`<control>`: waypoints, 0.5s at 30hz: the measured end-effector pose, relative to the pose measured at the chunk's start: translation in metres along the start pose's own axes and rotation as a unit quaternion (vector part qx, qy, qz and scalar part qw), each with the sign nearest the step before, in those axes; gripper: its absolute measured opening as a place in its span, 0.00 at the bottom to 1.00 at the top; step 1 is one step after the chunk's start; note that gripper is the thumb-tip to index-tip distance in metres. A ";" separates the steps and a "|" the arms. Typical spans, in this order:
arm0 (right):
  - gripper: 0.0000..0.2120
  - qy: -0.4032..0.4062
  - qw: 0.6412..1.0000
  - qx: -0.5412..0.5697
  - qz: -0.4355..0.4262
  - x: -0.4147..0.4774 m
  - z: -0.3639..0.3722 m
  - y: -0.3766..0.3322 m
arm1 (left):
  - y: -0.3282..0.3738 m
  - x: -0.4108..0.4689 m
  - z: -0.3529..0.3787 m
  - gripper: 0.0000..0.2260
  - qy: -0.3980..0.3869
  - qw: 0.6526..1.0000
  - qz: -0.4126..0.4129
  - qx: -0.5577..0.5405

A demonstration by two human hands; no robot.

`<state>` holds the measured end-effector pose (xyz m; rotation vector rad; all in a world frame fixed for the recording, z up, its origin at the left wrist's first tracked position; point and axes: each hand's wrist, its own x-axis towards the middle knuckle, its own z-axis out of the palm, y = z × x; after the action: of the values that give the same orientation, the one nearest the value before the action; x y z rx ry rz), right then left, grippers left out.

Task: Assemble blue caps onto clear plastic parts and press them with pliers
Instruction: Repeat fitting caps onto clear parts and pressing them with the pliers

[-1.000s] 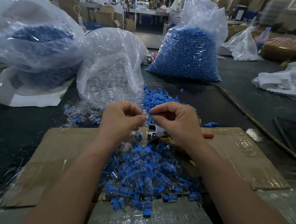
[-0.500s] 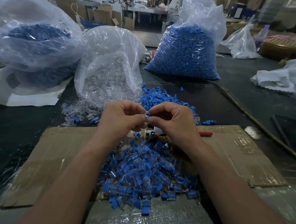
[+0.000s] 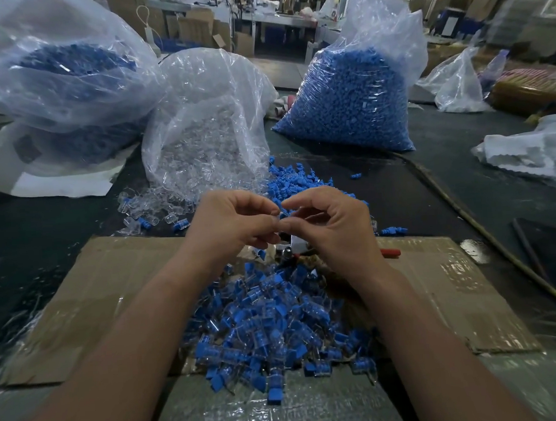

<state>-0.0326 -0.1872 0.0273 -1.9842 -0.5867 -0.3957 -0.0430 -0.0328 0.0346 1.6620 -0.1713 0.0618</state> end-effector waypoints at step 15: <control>0.14 -0.038 0.996 0.065 -0.036 -0.002 -0.002 -0.001 | 0.000 0.001 -0.005 0.05 -0.023 0.999 -0.031 -0.037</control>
<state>-0.0345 -0.1888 0.0280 -1.8632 -0.7157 -0.3179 -0.0422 -0.0279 0.0351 1.5949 -0.1554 -0.0302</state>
